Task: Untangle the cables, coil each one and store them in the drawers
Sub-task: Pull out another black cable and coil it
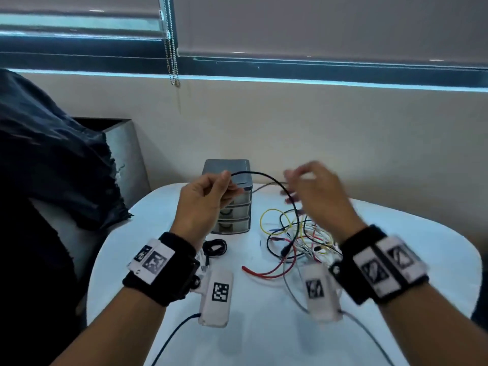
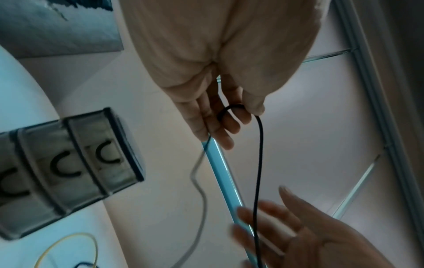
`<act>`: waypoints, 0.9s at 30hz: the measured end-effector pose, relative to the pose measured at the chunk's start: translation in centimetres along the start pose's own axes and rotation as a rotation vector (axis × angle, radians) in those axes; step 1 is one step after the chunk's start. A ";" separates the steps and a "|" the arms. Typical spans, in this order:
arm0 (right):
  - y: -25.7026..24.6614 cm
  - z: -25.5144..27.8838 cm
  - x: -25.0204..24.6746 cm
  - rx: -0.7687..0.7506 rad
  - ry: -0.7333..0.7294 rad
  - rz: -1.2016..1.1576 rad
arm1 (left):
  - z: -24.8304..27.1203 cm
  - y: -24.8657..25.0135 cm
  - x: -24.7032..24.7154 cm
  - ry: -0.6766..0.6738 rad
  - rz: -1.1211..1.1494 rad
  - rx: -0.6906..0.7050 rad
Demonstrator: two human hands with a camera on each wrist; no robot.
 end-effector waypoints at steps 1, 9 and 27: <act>1.7 1.5 2.0 0.066 -0.148 0.027 | 0.3 -0.9 0.3 0.000 -0.001 -0.008; 10.7 4.6 7.8 0.246 -0.048 -0.225 | 1.9 -8.2 -2.9 0.127 -0.514 -0.028; 9.8 4.8 10.1 -0.265 -0.150 0.063 | 7.4 -9.0 -2.2 -0.239 -0.022 -0.415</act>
Point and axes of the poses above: each hand's wrist, its own z-axis away from the middle knuckle, its own x-axis out of the palm, y = z × x, the point moved 3 cm from there along -z, towards the middle knuckle, and after that the axes turned 3 degrees about x, right-handed, at the moved point
